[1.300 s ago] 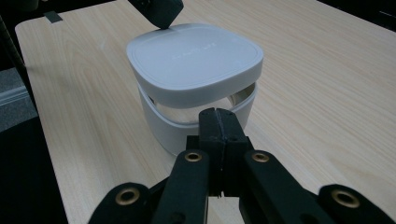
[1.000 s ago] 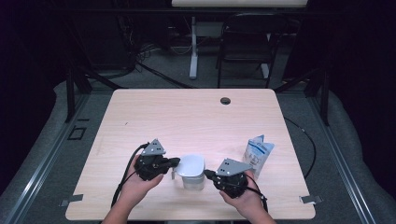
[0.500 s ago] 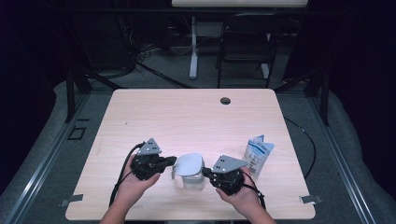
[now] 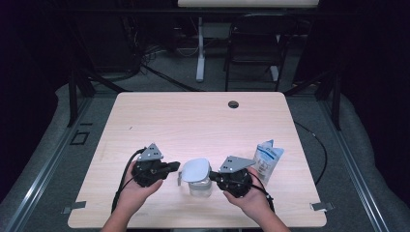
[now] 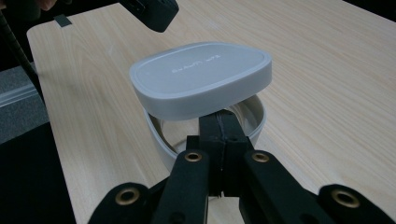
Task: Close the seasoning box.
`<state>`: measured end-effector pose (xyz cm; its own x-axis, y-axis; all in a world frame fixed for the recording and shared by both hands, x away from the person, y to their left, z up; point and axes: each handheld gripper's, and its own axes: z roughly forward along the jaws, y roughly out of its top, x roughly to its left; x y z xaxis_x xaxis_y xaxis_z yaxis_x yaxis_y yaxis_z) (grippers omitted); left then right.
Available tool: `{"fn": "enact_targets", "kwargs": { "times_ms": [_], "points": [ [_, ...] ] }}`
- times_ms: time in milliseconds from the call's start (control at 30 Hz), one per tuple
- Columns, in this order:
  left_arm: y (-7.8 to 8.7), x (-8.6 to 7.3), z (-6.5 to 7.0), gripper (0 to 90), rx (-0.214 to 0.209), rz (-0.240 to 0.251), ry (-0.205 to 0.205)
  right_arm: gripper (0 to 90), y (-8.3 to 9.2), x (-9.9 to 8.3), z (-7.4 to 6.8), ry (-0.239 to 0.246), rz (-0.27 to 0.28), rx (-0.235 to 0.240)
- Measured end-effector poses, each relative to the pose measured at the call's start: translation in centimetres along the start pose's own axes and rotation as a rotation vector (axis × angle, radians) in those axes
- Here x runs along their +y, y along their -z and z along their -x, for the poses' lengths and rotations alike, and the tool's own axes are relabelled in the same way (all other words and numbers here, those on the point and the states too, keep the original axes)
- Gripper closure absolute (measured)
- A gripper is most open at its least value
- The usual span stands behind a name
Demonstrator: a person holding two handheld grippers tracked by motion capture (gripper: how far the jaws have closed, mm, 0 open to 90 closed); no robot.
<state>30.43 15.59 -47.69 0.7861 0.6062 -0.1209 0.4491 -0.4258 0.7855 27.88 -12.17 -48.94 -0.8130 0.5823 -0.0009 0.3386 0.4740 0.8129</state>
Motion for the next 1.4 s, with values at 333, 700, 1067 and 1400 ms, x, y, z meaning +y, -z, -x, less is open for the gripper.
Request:
{"fn": "enact_targets", "kwargs": {
  "times_ms": [333, 700, 1067, 1400],
  "points": [
    [0.1, -0.1, -0.1, 89.1, 0.0, -0.007, 0.0, 90.0, 0.2, 0.5, 0.3, -0.008, -0.004, 0.004],
    [0.2, -0.2, -0.2, 88.5, 0.003, -0.003, 0.006, 90.0, 0.2, 1.0, 0.3, -0.001, 0.0, 0.0],
    [0.6, -0.1, -0.3, 88.7, 0.005, 0.0, 0.003, 90.0, 0.3, 1.8, 0.1, 0.015, 0.012, -0.004],
    [0.5, -0.2, -0.3, 90.0, 0.009, -0.001, 0.003, 90.0, 0.3, 2.3, -0.2, 0.017, 0.023, -0.003]
  ]
}}
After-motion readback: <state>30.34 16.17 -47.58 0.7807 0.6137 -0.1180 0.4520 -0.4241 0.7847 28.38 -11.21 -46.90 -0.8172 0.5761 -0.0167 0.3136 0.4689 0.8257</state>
